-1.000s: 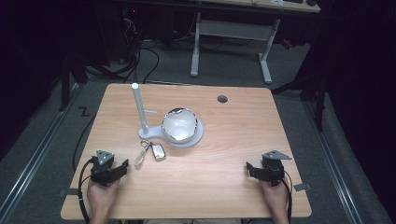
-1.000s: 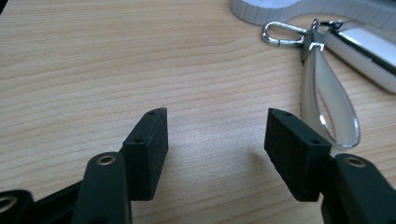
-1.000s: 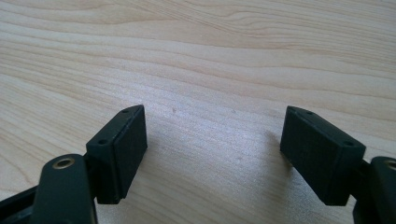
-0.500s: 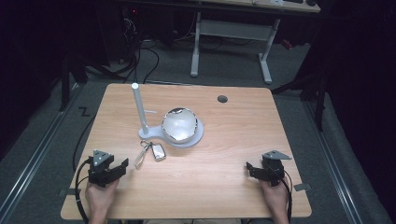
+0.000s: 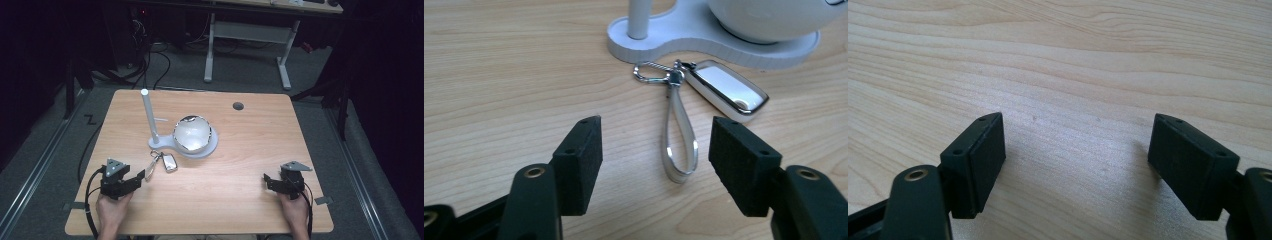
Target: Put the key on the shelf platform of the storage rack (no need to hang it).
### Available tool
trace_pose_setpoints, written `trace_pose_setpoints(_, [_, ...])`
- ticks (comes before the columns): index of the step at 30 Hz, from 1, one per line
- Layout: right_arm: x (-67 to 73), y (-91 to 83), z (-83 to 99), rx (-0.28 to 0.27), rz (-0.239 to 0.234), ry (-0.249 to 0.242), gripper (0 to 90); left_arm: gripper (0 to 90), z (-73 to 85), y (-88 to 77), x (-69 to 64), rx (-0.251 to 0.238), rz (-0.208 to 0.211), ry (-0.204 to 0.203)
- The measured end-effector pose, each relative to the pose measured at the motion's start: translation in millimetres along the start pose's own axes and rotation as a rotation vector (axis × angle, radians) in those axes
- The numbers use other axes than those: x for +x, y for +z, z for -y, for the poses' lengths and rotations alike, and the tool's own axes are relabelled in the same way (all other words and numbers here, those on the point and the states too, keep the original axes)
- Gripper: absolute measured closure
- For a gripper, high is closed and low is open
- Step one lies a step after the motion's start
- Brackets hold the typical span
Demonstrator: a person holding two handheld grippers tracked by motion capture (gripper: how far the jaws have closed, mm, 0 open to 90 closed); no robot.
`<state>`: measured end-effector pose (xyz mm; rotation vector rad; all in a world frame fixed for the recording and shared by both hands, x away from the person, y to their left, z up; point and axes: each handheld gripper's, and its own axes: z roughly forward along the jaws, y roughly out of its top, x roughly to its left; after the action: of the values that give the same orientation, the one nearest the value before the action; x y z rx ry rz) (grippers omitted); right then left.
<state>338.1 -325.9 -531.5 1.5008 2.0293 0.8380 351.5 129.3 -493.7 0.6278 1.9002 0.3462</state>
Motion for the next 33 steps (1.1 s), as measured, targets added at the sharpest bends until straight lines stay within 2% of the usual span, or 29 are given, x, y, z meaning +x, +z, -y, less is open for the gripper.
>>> trace_pose_setpoints(3, [0.0, 0.0, 0.0, 0.0, 0.0, 0.0, 23.2, 36.6, 5.3, -0.6, -5.1, 0.017, -0.004, 0.01])
trace_pose_setpoints(4, [0.0, 0.0, 0.0, 0.0, 0.0, 0.0, 23.2, 36.4, 7.2, 0.0, -6.4, 0.02, -0.001, 0.027])
trace_pose_setpoints(6, [0.0, 0.0, 0.0, 0.0, 0.0, 0.0, 23.2, 36.5, 9.9, 1.0, -9.5, 0.023, -0.01, 0.022])
trace_pose_setpoints(8, [0.0, 0.0, 0.0, 0.0, 0.0, 0.0, 23.2, 36.7, 12.6, 2.6, -11.3, 0.028, -0.009, 0.045])
trace_pose_setpoints(15, [0.0, 0.1, 0.0, 0.0, 0.001, 0.0, 23.3, 39.7, 19.3, 11.0, -18.2, 0.04, -0.031, 0.055])
trace_pose_setpoints(19, [0.0, 0.1, 0.0, 0.0, 0.001, 0.0, 23.3, 44.1, 20.5, 17.3, -20.3, 0.064, -0.037, 0.094])
trace_pose_setpoints(26, [-0.1, 0.1, 0.0, 0.0, 0.001, 0.001, 23.3, 46.3, 22.8, 30.2, -27.7, 0.068, -0.065, 0.091])
trace_pose_setpoints(28, [-0.1, 0.1, 0.0, 0.0, 0.001, 0.001, 23.3, 46.8, 23.0, 34.8, -28.4, 0.065, -0.063, 0.109])
trace_pose_setpoints(33, [-0.1, 0.0, 0.0, 0.0, 0.001, 0.002, 23.5, 49.1, 23.6, 44.4, -32.9, 0.069, -0.064, 0.107])
